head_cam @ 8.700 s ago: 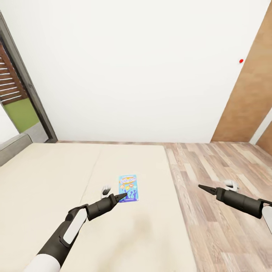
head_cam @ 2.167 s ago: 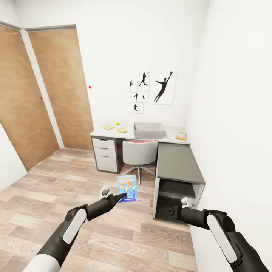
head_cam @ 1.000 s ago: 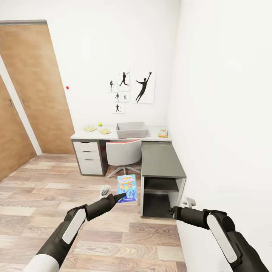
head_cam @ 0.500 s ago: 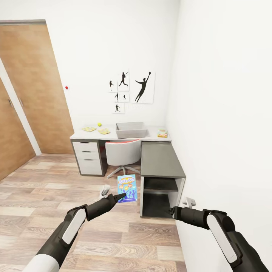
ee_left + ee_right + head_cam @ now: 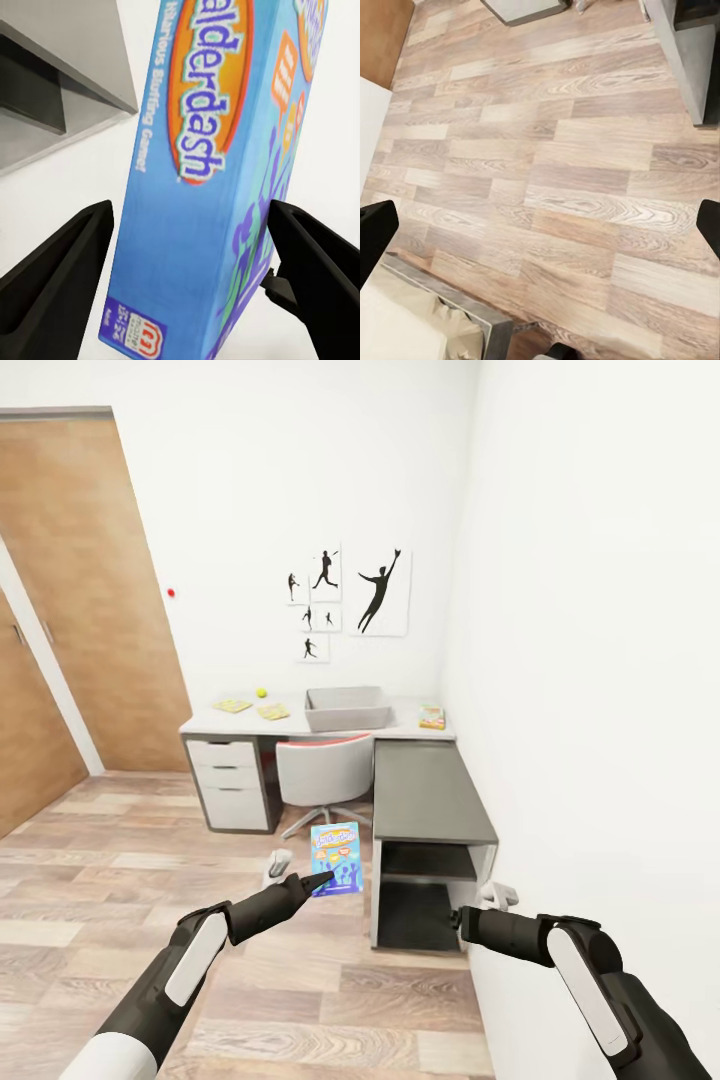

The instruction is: Put all the toys in the child's room - the three board games (two on the bed and one on the table), the two jigsaw puzzles on the table, and the tennis ball on the table - inside the toy box on the table in the child's room.

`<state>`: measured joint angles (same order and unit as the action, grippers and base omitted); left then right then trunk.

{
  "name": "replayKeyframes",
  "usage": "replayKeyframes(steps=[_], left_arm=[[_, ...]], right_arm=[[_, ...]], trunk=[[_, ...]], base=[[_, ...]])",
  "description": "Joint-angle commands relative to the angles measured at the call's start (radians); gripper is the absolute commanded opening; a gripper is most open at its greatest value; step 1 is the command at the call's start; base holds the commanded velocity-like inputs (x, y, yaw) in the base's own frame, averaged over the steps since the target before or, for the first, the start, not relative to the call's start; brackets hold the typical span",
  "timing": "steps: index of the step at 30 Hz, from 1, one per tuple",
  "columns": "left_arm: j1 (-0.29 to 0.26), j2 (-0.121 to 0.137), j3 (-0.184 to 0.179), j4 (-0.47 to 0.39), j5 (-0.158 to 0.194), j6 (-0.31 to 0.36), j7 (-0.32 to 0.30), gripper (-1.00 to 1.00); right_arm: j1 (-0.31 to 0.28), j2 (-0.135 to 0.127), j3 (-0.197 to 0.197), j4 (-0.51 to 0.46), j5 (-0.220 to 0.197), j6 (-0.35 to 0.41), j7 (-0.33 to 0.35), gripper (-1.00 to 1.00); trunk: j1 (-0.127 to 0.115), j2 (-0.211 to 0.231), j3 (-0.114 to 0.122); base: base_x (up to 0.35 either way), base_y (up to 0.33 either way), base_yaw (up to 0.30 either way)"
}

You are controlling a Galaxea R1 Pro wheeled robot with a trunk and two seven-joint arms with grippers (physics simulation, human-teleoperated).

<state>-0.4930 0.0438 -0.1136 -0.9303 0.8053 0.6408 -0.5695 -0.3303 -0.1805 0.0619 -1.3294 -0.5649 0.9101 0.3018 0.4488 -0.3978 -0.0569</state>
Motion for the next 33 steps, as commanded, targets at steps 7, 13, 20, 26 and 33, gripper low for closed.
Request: replayKeyframes(steps=[7, 13, 20, 26, 33], left_arm=[[-0.001, 0.001, -0.001, 0.0, 0.009, 0.007, 0.002, -1.0], [-0.001, 0.001, -0.001, -0.001, 0.009, 0.007, 0.002, -1.0], [-0.001, 0.001, -0.001, -0.001, 0.009, 0.007, 0.002, -1.0], [-0.001, 0.001, -0.001, -0.001, 0.009, 0.007, 0.002, -1.0], [-0.001, 0.001, -0.001, 0.0, 0.009, 0.007, 0.001, -1.0]], right_arm=[[-0.001, -0.001, 0.0, -0.001, 0.007, 0.003, 0.006, 1.0], [-0.001, -0.001, 0.0, -0.001, 0.007, 0.003, 0.006, 1.0], [-0.001, -0.001, 0.001, -0.001, 0.007, 0.003, 0.006, 1.0], [-0.001, -0.001, 0.001, -0.001, 0.007, 0.003, 0.006, 1.0], [-0.001, -0.001, 0.001, -0.001, 0.007, 0.003, 0.006, 1.0]], trunk=[[0.001, -0.002, -0.002], [0.001, -0.002, -0.002], [0.001, -0.002, -0.002], [0.001, -0.002, -0.002], [0.001, -0.002, -0.002]], base=[[0.32, 0.0, 0.0], [0.331, 0.0, 0.0], [0.333, 0.0, 0.0], [0.334, 0.0, 0.0], [0.334, 0.0, 0.0]])
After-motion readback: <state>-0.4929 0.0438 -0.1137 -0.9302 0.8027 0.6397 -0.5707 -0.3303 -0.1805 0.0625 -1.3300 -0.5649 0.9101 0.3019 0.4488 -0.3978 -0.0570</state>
